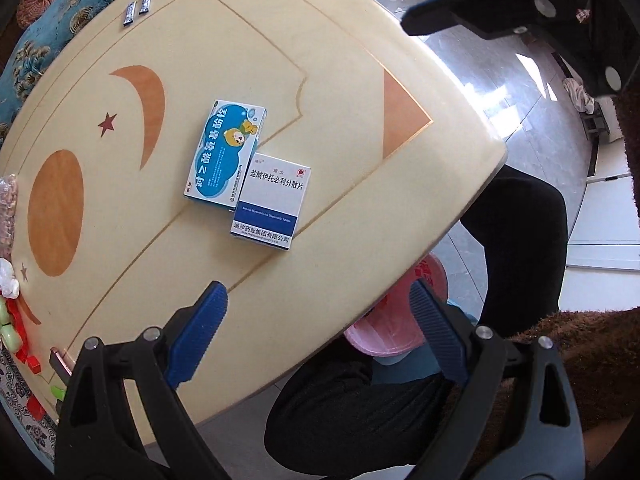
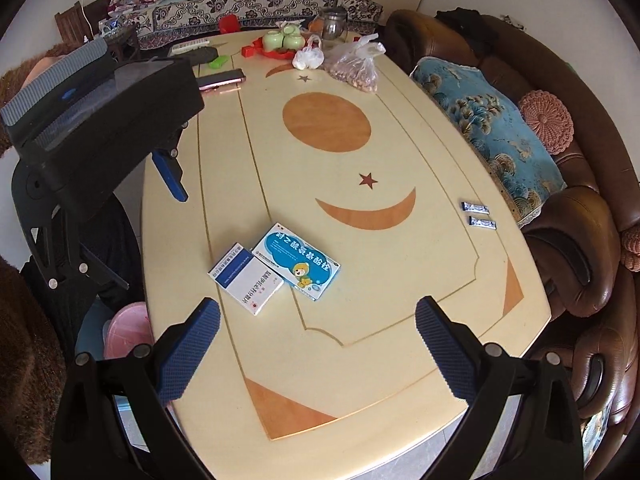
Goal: Collect trash
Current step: 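Raise both tools from the bin back toward the two medicine boxes, then grasp the white-blue tablet box with the left gripper while the right grasps the blue cartoon box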
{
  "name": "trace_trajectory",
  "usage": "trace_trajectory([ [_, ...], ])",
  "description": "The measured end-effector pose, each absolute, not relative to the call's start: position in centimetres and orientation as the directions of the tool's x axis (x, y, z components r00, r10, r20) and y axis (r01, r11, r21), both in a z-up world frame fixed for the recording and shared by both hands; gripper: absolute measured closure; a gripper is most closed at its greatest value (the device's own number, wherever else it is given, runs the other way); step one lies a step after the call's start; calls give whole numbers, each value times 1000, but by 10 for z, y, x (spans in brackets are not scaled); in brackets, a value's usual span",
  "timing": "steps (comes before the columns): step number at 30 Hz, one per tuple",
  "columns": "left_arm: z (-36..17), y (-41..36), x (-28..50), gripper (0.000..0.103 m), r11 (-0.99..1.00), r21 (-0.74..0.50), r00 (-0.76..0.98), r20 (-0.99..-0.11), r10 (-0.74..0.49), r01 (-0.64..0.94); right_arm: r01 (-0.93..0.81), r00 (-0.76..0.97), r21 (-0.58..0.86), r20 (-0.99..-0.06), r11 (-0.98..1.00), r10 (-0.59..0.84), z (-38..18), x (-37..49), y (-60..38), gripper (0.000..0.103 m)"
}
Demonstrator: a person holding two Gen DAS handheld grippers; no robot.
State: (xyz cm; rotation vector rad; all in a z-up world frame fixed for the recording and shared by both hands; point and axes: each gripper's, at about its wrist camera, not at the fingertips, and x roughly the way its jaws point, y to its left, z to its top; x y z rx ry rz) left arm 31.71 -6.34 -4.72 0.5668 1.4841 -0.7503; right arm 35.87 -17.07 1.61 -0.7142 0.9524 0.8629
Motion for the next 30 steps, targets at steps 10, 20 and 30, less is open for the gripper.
trace_trajectory([
  [10,-92,-78,333,13,608,-120,-100,-993,-66,785,-909,170,-61,-958,413,233,-66,397,-155,7],
  [20,-134,-81,350,13,612,-134,-146,-989,-30,780,-939,83,-20,-982,345,168,-119,419,-134,7],
  [30,-159,-80,363,13,616,-153,-179,-984,-19,773,-970,52,-27,-994,243,99,-156,438,-110,7],
])
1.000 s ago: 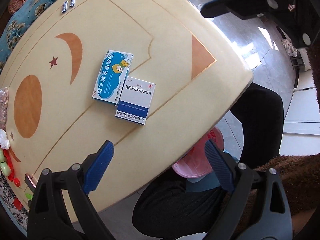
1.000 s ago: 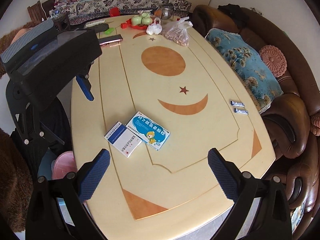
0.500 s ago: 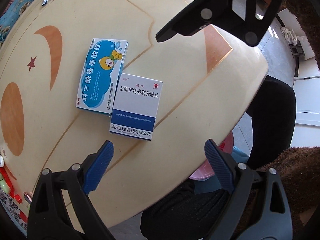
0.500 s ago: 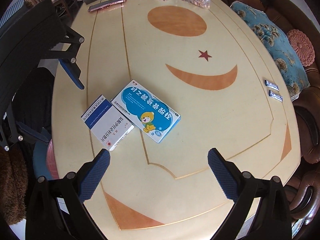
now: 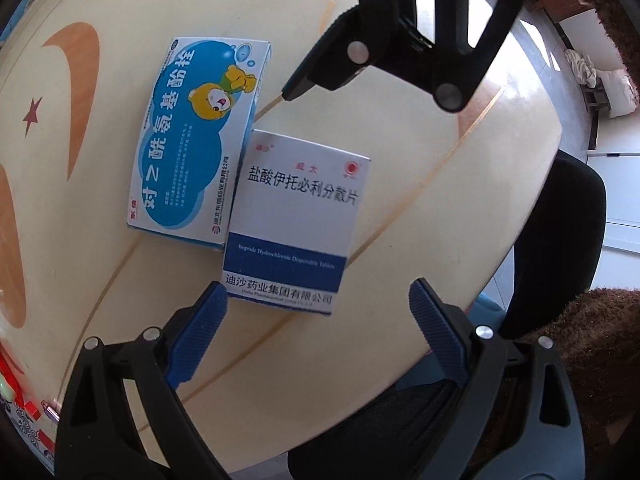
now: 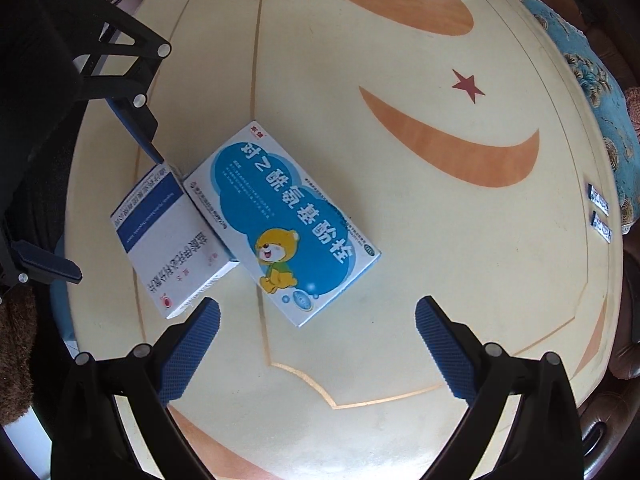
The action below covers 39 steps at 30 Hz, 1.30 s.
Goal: Collect trash
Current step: 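Grasp the white-blue tablet box with the left gripper while the right grasps the blue cartoon box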
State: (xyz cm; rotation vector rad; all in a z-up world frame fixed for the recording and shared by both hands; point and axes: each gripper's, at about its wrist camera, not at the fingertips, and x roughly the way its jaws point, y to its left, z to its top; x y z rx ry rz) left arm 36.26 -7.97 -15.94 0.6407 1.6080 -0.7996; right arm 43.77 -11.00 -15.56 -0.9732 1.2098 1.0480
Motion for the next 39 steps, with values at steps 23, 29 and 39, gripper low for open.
trace_trajectory([
  [23,-149,-71,360,6,554,-153,-102,-987,-122,818,-985,-51,90,-969,149,243,-182,457,-89,7],
  [29,-157,-90,350,6,505,-110,-87,-994,-68,856,-980,-2,52,-968,191,253,-180,448,-88,14],
  [39,-180,-107,343,6,447,-101,-108,-994,-11,889,-958,53,30,-960,286,277,-179,450,-92,24],
])
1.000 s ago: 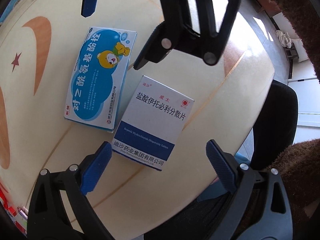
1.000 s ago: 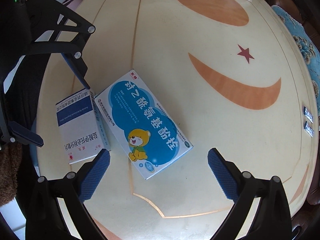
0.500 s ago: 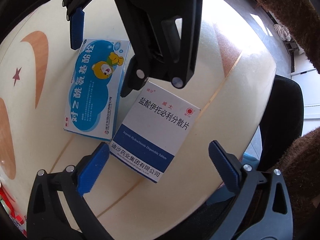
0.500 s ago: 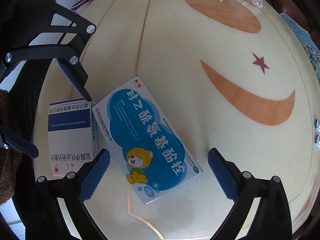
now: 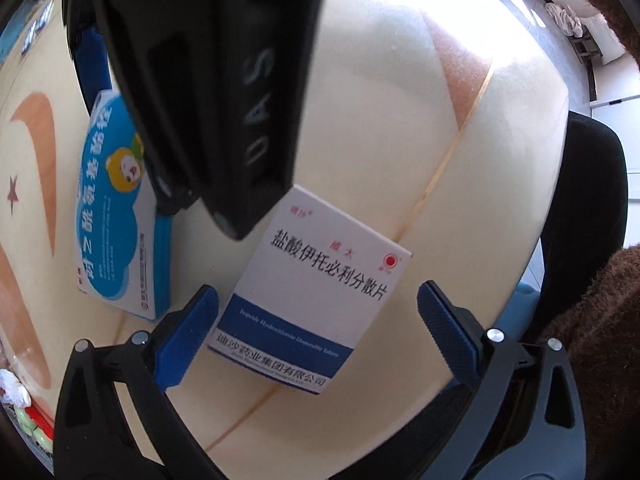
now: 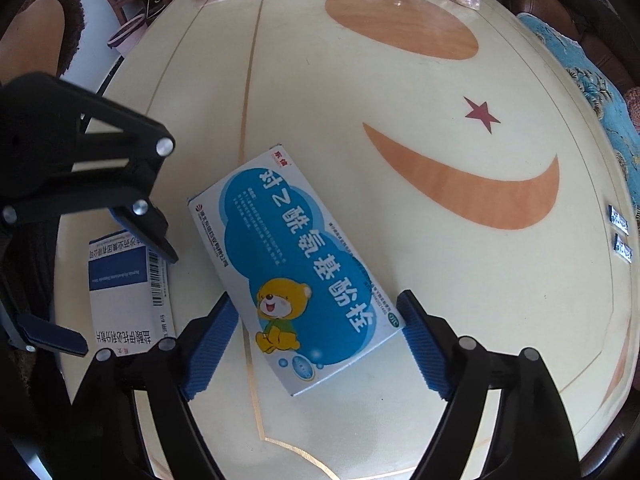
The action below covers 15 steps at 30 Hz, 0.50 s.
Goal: Collect trash
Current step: 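Grasp the white-blue tablet box with the left gripper while the right grasps the blue cartoon box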
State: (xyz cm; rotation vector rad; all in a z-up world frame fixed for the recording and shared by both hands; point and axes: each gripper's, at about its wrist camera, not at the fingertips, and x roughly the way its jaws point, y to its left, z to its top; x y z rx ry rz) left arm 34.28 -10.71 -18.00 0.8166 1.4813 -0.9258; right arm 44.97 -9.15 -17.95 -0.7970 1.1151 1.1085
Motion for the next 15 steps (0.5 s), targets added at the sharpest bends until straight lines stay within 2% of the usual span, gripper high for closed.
trace_trajectory([
  [4,-178,-108,346,7,471,-110,-97,-994,-51,875,-948,56,39,-956,315,287,-176,449,-95,29],
  [5,-178,-107,348,9,485,-113,-99,-994,-56,867,-945,53,46,-956,323,290,-176,451,-100,29],
  [7,-175,-102,350,22,494,-79,-66,-997,-44,866,-940,54,53,-953,337,298,-177,467,-113,29],
  [10,-171,-93,353,23,529,-115,-89,-993,-75,841,-933,61,51,-953,356,297,-176,474,-120,29],
  [15,-166,-81,356,25,578,-104,-62,-994,-91,810,-904,93,44,-951,426,295,-178,469,-115,30],
])
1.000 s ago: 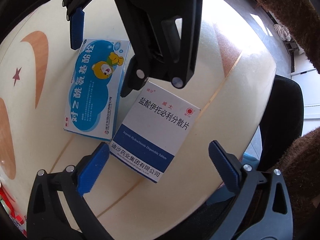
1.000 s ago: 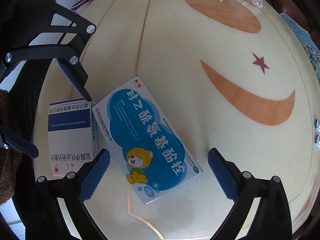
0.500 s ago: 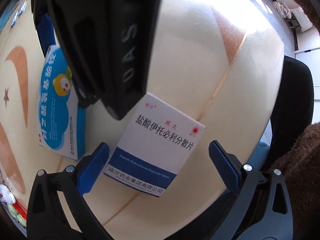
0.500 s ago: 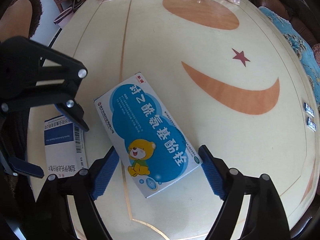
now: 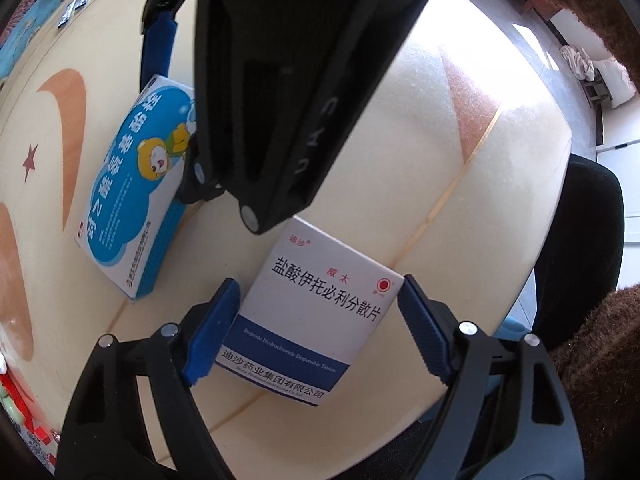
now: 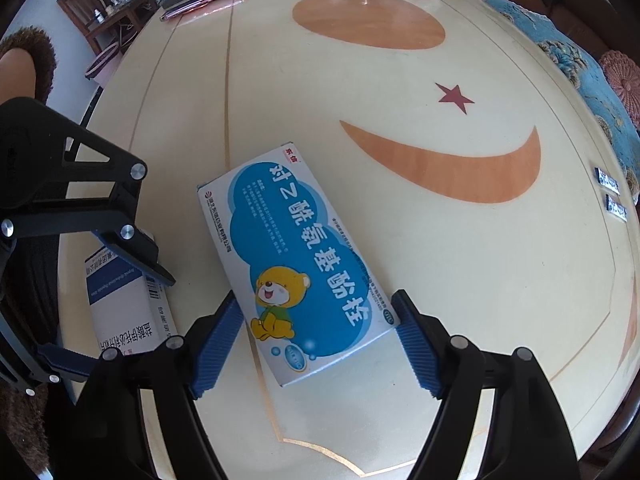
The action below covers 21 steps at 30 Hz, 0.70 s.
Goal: Collect trash
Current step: 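Grasp the white-blue tablet box with the left gripper while the right grasps the blue cartoon box, then carry both medicine boxes in the grippers over the pink bin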
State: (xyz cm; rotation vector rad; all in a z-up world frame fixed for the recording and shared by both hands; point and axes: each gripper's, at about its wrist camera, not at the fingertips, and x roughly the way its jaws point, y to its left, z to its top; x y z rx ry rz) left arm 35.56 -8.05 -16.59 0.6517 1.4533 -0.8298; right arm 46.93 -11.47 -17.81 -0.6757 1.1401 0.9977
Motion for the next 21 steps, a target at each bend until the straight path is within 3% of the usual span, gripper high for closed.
trace_trajectory([
  [10,-144,-44,349,26,665,-96,-11,-991,-131,740,-742,280,-36,-924,669,261,-158,449,-147,30],
  [21,-103,-7,309,26,743,-85,69,-982,-174,664,-534,407,-25,-884,845,231,-83,364,-180,30],
])
